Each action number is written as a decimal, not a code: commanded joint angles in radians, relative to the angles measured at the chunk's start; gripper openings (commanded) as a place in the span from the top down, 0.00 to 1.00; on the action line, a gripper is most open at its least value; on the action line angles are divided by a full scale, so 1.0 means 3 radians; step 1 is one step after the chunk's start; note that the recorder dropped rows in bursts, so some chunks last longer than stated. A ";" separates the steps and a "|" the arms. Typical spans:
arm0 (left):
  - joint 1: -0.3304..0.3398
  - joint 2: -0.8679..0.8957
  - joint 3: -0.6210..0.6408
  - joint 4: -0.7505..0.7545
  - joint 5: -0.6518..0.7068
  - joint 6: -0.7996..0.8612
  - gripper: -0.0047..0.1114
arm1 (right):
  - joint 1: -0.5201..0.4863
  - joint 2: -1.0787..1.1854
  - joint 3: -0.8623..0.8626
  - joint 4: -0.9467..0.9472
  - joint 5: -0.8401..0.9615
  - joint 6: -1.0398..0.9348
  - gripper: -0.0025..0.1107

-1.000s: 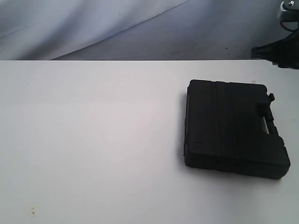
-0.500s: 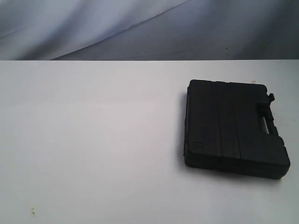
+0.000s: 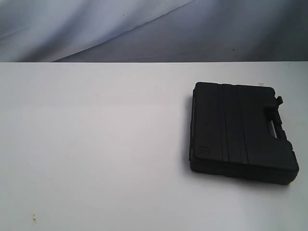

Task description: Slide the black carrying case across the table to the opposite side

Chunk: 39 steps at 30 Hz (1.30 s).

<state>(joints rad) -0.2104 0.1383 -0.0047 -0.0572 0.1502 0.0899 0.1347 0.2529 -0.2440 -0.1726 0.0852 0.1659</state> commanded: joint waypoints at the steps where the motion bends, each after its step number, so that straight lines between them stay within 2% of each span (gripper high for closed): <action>1: 0.0009 -0.0022 0.0016 -0.0002 -0.0036 -0.0009 0.96 | -0.0027 -0.0197 0.0353 0.0129 -0.0114 -0.0011 0.98; 4: 0.0009 -0.0022 0.0016 -0.0002 -0.0036 -0.0009 0.96 | -0.0020 -0.0365 0.0516 0.0150 -0.0342 -0.0002 0.98; 8: 0.0009 -0.0022 0.0016 -0.0002 -0.0036 -0.0009 0.96 | -0.0020 -0.0491 0.0594 0.0155 -0.0147 -0.0002 0.98; 15: 0.0009 -0.0022 0.0016 -0.0002 -0.0036 -0.0009 0.96 | -0.0020 -0.0556 0.0812 0.0211 -0.0359 0.0077 0.98; 23: 0.0009 -0.0022 0.0016 -0.0002 -0.0036 -0.0009 0.96 | -0.0020 -0.0563 0.0813 0.0196 -0.0428 0.0061 0.98; 28: 0.0009 -0.0022 0.0016 -0.0002 -0.0036 -0.0009 0.96 | -0.0020 -0.0811 0.0813 -0.0176 -0.0425 0.0038 0.98; 39: 0.0009 -0.0022 0.0016 -0.0002 -0.0036 -0.0009 0.96 | -0.0020 -0.0843 0.0813 0.0000 -0.0303 0.0029 0.98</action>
<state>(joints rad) -0.2104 0.1383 -0.0047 -0.0572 0.1502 0.0899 0.1347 0.0065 -0.0027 -0.1854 -0.0138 0.1827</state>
